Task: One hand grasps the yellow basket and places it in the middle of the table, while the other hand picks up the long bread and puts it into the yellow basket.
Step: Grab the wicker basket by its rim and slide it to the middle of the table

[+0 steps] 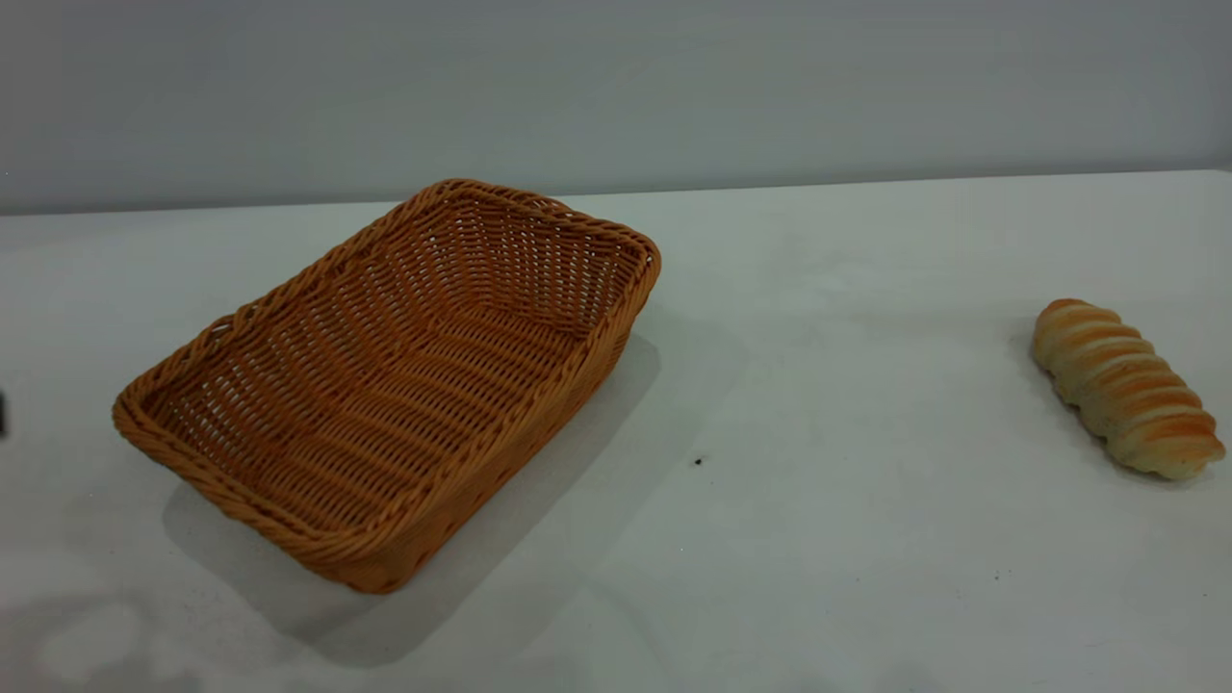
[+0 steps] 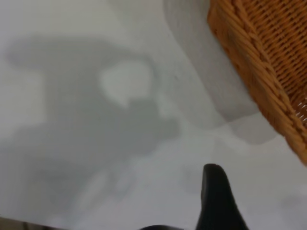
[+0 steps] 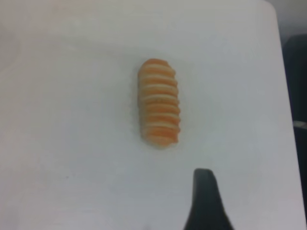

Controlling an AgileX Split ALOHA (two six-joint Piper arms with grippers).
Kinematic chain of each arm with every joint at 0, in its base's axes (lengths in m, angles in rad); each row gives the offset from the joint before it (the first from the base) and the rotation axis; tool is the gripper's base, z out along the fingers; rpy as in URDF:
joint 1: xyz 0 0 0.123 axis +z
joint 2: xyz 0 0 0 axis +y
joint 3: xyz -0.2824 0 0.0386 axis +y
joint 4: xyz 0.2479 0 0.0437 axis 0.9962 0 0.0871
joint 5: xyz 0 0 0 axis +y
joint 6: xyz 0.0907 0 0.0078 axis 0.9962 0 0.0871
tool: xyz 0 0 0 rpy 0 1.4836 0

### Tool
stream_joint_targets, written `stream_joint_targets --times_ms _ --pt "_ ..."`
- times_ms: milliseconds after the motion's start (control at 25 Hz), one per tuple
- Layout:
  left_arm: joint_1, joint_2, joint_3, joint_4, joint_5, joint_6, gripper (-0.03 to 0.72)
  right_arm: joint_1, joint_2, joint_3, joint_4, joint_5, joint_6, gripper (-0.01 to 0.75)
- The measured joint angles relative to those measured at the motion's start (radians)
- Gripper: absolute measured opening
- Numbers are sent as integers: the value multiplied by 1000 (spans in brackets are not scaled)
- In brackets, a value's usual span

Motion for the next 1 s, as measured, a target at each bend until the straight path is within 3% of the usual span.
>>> stream_joint_targets --times_ms 320,680,1000 --pt "0 218 -124 -131 -37 1 491 0 12 0 47 -38 10 558" --pt "0 445 -330 -169 68 2 491 0 12 0 95 -41 13 559" --pt "-7 564 -359 -193 47 1 491 0 12 0 97 -41 12 559"
